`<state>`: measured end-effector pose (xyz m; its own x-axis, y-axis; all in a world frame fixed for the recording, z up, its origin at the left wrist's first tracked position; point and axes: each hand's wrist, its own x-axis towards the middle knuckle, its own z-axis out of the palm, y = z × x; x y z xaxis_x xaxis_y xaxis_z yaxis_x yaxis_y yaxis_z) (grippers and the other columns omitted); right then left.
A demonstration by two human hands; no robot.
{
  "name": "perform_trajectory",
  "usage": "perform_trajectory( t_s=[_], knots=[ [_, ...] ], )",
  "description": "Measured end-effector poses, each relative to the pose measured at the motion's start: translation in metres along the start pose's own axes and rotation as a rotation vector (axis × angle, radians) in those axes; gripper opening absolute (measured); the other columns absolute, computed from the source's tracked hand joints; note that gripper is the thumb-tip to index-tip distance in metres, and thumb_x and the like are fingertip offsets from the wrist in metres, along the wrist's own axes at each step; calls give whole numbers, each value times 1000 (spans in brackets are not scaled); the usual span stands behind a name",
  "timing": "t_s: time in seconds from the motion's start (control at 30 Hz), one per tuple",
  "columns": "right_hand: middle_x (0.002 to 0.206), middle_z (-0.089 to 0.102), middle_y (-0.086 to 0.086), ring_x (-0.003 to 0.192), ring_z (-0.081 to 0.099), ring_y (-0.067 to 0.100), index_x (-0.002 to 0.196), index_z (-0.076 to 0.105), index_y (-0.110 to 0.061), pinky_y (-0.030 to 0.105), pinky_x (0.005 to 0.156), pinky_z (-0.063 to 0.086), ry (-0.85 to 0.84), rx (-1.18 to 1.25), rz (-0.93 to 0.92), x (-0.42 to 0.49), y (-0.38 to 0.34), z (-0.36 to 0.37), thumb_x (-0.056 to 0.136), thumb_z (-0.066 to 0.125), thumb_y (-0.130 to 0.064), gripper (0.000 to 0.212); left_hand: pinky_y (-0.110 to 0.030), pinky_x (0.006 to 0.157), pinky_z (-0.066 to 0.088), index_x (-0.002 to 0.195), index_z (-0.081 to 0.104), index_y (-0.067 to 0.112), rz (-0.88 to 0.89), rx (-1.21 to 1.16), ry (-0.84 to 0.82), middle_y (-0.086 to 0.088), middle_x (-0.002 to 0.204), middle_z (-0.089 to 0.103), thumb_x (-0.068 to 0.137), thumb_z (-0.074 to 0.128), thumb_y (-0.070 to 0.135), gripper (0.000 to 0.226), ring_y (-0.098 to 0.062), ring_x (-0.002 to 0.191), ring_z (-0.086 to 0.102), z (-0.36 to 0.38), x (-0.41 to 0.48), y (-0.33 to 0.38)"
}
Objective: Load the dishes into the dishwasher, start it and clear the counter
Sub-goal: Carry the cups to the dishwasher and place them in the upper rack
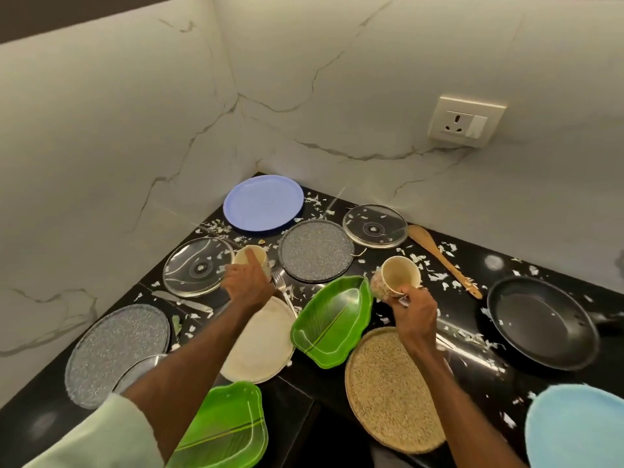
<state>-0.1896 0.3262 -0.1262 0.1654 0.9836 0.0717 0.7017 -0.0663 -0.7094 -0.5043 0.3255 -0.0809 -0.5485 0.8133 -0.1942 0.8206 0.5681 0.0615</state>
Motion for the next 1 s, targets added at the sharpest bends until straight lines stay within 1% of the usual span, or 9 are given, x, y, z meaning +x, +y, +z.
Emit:
perform_trajectory(
  t_s=[0.17,0.33,0.43,0.5,0.6,0.7,0.87,0.93,1.0],
  knots=[
    [92,66,3,86,62,19,91,77,-24,38,71,56,-9,27,22,-40,-8,-24,73,89,-25,21,-44,83,55,122,61,4,-3,-52,-11,-31,126,56,97,52,50,53,-39,106,61,27,34,-6],
    [80,67,-11,79,65,12,76,71,-33,39,71,57,12,146,93,-63,-22,-46,64,94,-37,26,-44,75,53,97,63,4,115,-256,108,-23,113,58,98,53,42,39,-34,96,58,29,29,-27],
    [84,75,-9,78,71,6,86,79,-21,34,70,61,28,233,186,-72,-30,-61,64,94,-42,34,-33,57,47,82,64,8,232,-396,126,-16,90,67,92,61,46,39,-25,74,62,20,18,-35],
    [84,77,-9,75,73,3,92,79,-21,28,68,62,60,341,252,-82,-40,-74,64,93,-43,38,-33,52,50,78,66,8,256,-641,92,-9,79,69,89,71,41,36,-24,65,63,3,-8,-37],
    [86,79,-5,77,76,7,97,77,-19,31,70,62,69,545,343,-102,-54,-94,67,90,-45,42,-30,58,54,85,71,5,198,-1069,-151,-9,79,74,86,77,36,31,-22,67,69,-28,-57,-36],
    [93,79,7,87,77,24,100,75,-8,43,80,61,71,777,369,-123,-60,-113,73,88,-31,38,-38,78,58,106,70,4,138,-1430,-522,-13,99,77,87,74,27,30,-25,94,74,-50,-99,-27],
    [108,76,12,102,74,30,117,67,-11,42,83,61,64,1052,452,-158,-49,-154,74,85,-15,47,-39,81,60,133,54,13,40,-1648,-946,-19,120,71,90,68,33,49,-29,106,69,-52,-139,6],
    [114,74,13,109,71,32,126,60,-15,42,85,61,92,1148,504,-172,-38,-169,70,91,-23,64,-37,79,60,140,49,10,31,-1676,-1078,-21,127,67,91,65,35,57,-29,106,68,-52,-154,23],
    [116,73,12,112,70,31,130,58,-20,46,89,59,114,1264,539,-187,-26,-184,54,97,-37,88,-35,79,60,139,51,6,19,-1679,-1202,-20,128,67,90,63,40,60,-29,105,69,-49,-170,42]
  ],
)
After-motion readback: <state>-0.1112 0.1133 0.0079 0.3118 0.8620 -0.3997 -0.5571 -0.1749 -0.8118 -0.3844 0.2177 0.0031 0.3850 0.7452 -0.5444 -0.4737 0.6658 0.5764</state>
